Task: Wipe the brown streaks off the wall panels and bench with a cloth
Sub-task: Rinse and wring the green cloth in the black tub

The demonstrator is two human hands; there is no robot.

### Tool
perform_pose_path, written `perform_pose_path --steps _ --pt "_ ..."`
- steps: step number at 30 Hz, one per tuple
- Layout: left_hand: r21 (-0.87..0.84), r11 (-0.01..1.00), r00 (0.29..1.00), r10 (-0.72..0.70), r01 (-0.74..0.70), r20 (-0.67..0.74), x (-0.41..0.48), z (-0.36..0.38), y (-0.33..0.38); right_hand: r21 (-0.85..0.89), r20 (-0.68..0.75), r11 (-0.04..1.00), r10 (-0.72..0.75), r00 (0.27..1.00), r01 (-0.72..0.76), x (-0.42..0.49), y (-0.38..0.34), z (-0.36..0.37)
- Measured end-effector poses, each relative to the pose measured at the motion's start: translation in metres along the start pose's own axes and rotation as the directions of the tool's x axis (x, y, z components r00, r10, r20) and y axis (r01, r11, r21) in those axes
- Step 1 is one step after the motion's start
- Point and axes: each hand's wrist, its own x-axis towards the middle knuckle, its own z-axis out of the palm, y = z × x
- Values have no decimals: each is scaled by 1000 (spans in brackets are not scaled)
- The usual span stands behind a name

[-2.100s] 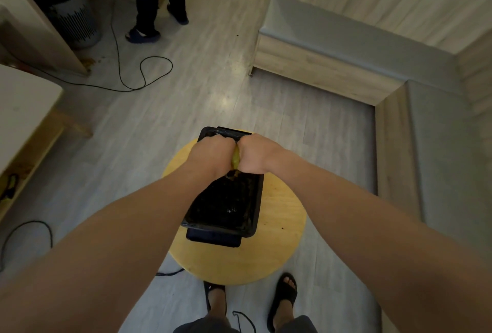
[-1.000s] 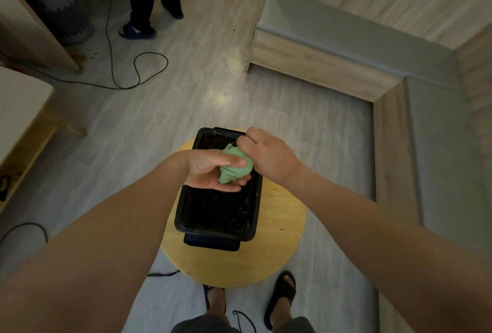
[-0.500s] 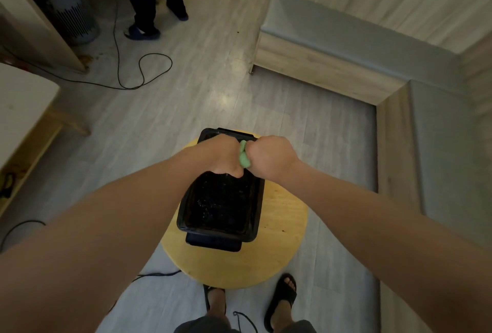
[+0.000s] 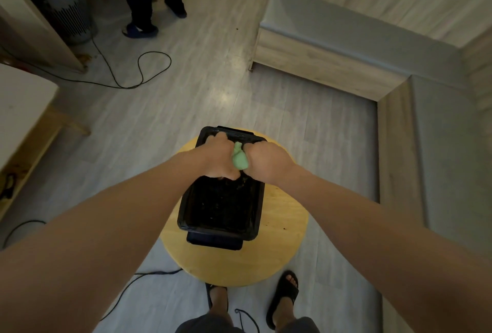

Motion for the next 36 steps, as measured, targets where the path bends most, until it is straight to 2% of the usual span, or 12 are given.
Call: perform_pose_path --steps 2,5,7,10,12,17,25,28,30,32,34,36 --pt "-411 909 984 14 62 179 -7 -4 -4 -115 -139 992 -69 988 53 -5 6 2" --pt "-848 471 947 74 242 312 -16 -8 -13 -209 -277 967 -199 940 143 -11 13 -2" --pt "-923 215 946 -17 319 323 -12 -5 -20 -234 -332 957 -245 911 172 -14 16 -5" --pt "-946 -100 940 -120 308 318 0 4 -21 -264 -411 933 -340 846 247 -14 17 -9" --pt "-941 -137 940 -102 310 324 2 10 -12 -272 -458 924 -369 809 268 -11 16 -11" --pt "-913 -58 914 60 404 401 -5 9 6 -357 -443 884 -444 779 301 -5 15 -14" --pt "-865 169 817 283 473 502 -5 8 -7 -348 -341 877 -448 826 332 -6 14 -13" --pt "-764 475 762 257 436 594 -4 -7 -5 -405 -252 857 -440 862 319 -3 9 -16" --pt "-555 756 794 78 348 604 -2 -16 4 -473 -179 834 -408 895 285 -3 7 -16" --pt "-228 945 899 -123 235 419 0 -17 18 -473 -125 849 -330 936 237 -4 3 -25" --pt "27 988 980 -154 152 127 3 -6 28 -444 -25 884 -178 984 149 -1 -5 -32" --pt "154 979 988 -123 137 -97 1 6 28 -340 38 940 3 999 10 2 -14 -32"
